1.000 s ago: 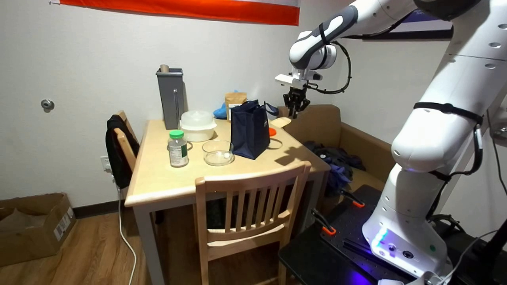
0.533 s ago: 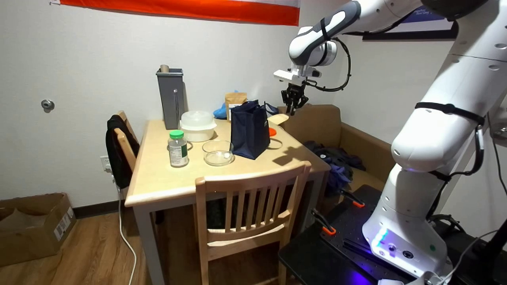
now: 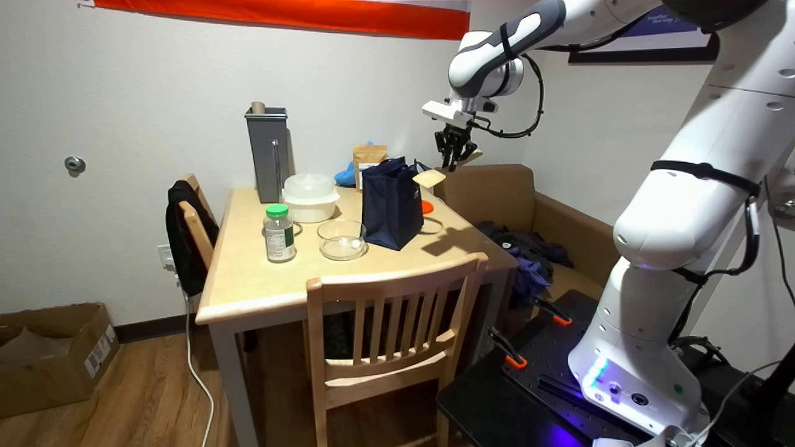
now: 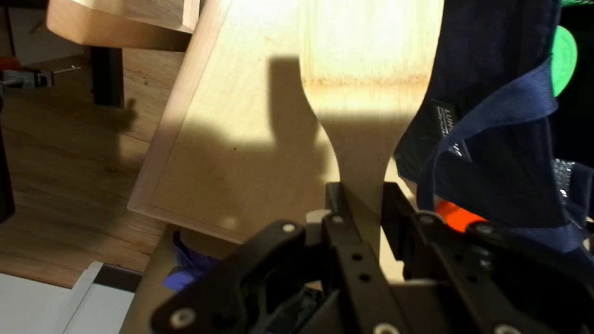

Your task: Put the wooden spatula in the black bag

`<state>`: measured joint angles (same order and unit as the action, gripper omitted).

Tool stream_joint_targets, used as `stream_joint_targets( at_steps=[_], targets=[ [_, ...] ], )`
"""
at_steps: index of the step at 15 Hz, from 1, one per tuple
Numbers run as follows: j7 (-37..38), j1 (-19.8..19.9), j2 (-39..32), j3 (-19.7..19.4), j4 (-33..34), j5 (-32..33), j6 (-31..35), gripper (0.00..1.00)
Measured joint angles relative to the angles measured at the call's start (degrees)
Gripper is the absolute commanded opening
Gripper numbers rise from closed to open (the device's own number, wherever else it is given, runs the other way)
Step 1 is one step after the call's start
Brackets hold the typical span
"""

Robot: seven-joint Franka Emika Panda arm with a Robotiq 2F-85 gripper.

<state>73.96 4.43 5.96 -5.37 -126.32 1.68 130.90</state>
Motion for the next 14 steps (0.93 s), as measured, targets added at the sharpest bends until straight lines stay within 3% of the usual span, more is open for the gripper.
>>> stream_joint_targets(
  at_steps=[9,14],
  targets=[
    [5.3,-0.4,0.3,4.7,5.0,9.6,1.9,0.06],
    [11.6,-0.5,-0.4,6.7,5.8,19.2,9.4,0.06]
  ],
)
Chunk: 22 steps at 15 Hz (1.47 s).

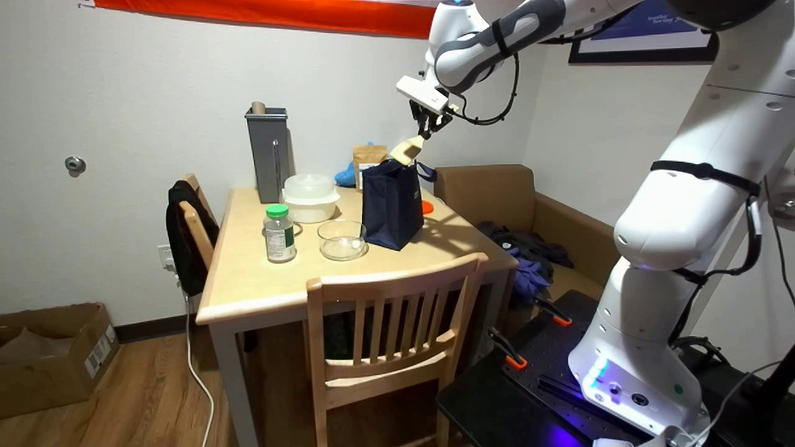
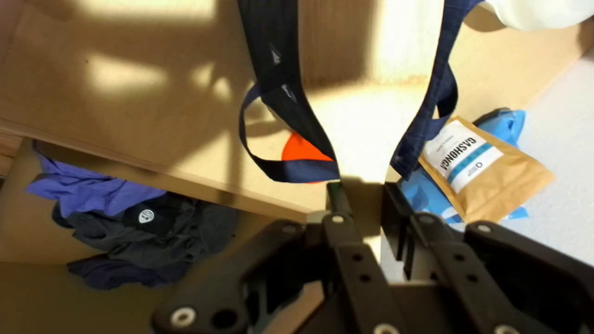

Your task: Put the wooden spatula in the black bag

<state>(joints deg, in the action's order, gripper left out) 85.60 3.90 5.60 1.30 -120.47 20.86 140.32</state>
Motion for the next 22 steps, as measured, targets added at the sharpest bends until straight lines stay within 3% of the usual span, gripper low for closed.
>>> stream_joint_targets(
  at_steps=[6,10,11,12,14,15,22],
  targets=[
    [13.5,0.0,-3.5,0.5,2.2,17.6,4.9,0.06],
    [27.2,0.0,-7.9,-0.4,5.6,32.7,5.4,0.06],
    [30.2,-0.1,-9.0,-0.9,6.3,35.5,5.4,0.23],
    [32.4,-0.2,-10.1,-1.3,7.0,37.7,5.4,0.23],
    [34.1,-0.2,-11.5,-1.7,7.8,39.3,5.4,0.23],
    [34.1,-0.2,-11.8,-1.8,8.0,39.3,5.4,0.06],
    [33.9,-0.7,-12.4,-2.7,6.8,39.4,5.3,0.06]
  ],
)
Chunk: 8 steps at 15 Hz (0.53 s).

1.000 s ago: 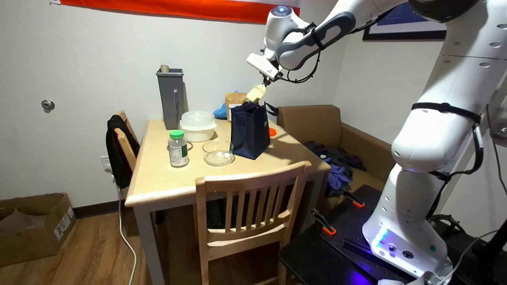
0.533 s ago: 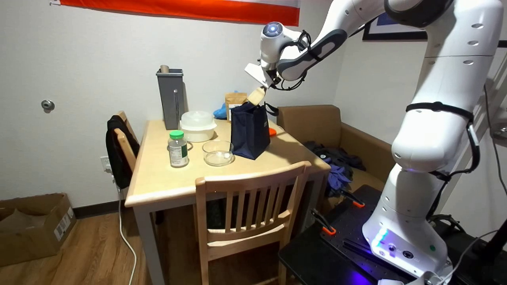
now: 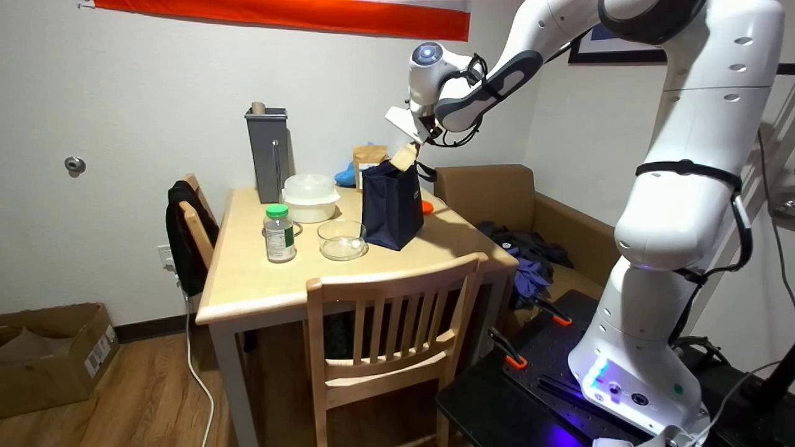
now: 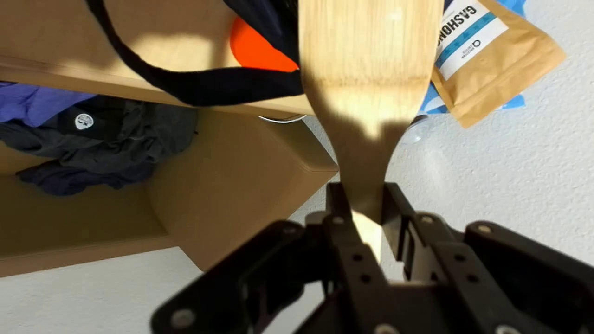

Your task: Put the wooden spatula in the black bag

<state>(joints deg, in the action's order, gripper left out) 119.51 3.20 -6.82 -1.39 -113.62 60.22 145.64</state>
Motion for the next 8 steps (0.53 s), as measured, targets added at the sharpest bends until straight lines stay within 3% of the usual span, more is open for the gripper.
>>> stream_joint_targets(
  at_steps=[8],
  targets=[
    [0.1,-2.4,0.0,0.1,-2.5,5.5,-0.4,0.06]
  ],
)
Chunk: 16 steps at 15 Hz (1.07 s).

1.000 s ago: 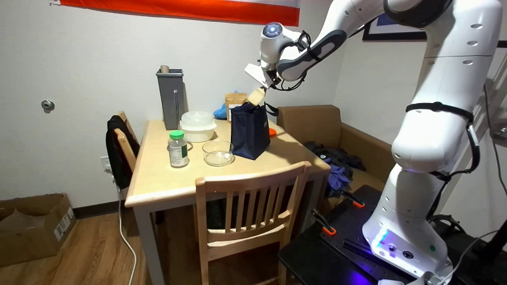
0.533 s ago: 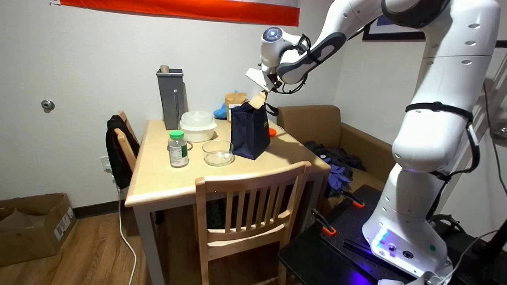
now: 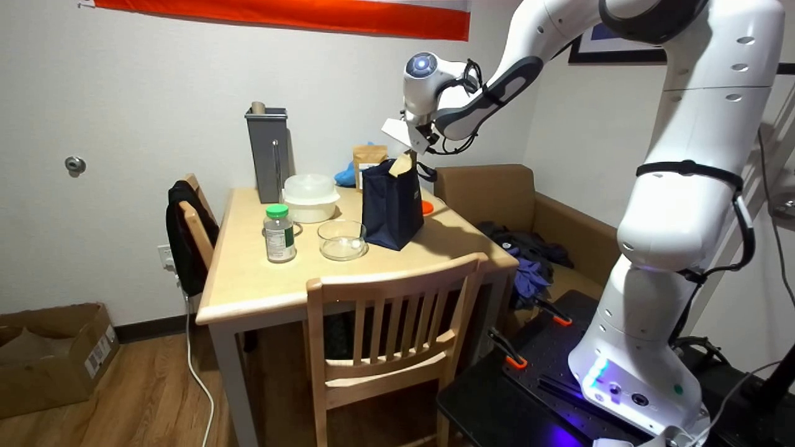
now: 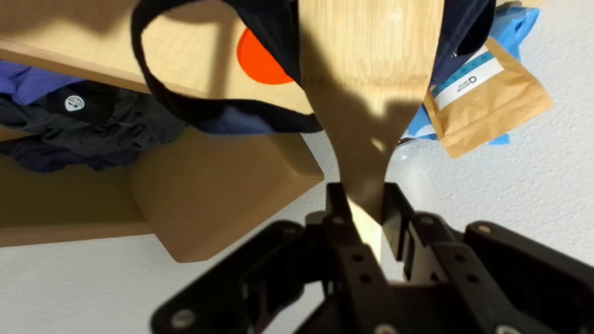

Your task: Put the wooden spatula in the black bag

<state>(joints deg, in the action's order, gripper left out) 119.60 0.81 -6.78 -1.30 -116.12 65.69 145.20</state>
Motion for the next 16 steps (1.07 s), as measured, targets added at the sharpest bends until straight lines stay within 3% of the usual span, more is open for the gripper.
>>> stream_joint_targets(
  at_steps=[9,16],
  targets=[
    [0.0,-4.3,0.6,2.3,-2.5,2.7,-2.1,0.06],
    [-0.1,-4.8,0.2,2.4,-3.9,4.1,-2.6,0.06]
  ],
)
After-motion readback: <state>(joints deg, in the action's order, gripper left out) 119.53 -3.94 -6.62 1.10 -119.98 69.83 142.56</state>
